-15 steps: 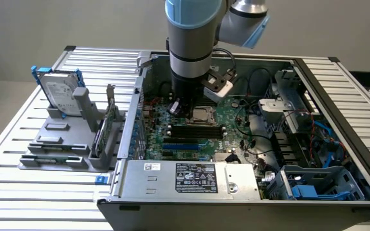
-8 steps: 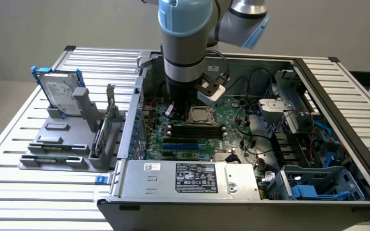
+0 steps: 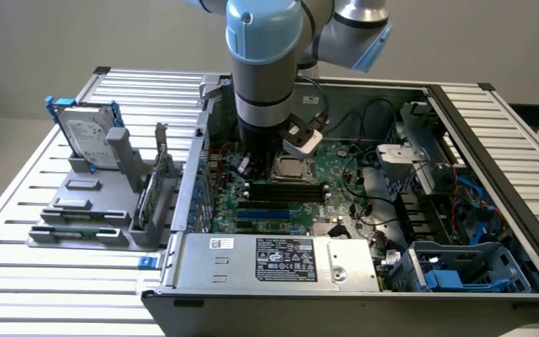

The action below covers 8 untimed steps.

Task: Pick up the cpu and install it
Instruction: 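Install the first cpu locking lever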

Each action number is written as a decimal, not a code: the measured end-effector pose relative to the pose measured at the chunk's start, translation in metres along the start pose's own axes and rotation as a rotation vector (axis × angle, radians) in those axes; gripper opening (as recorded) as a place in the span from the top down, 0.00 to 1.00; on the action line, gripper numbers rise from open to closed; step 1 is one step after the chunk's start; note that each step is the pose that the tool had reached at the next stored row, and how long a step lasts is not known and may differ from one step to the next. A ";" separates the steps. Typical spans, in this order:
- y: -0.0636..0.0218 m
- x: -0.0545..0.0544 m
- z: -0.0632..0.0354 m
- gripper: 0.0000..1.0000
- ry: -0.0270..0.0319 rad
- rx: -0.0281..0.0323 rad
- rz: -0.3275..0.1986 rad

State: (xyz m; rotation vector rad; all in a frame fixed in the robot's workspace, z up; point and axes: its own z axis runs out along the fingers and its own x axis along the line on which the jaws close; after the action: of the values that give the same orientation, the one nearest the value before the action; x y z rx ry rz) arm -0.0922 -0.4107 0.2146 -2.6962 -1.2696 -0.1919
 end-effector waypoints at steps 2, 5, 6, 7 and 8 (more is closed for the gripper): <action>-0.0002 0.000 0.0015 0.89 0.0038 0.0032 0.000; -0.0004 0.000 0.0032 0.89 0.0097 0.0079 0.001; -0.0005 0.000 0.0037 0.89 0.0113 0.0092 0.001; -0.0006 0.000 0.0043 0.89 0.0126 0.0103 0.001; -0.0006 0.000 0.0047 0.89 0.0135 0.0110 0.001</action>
State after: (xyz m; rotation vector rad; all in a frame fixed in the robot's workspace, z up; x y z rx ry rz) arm -0.0921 -0.4092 0.2101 -2.6816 -1.2621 -0.2021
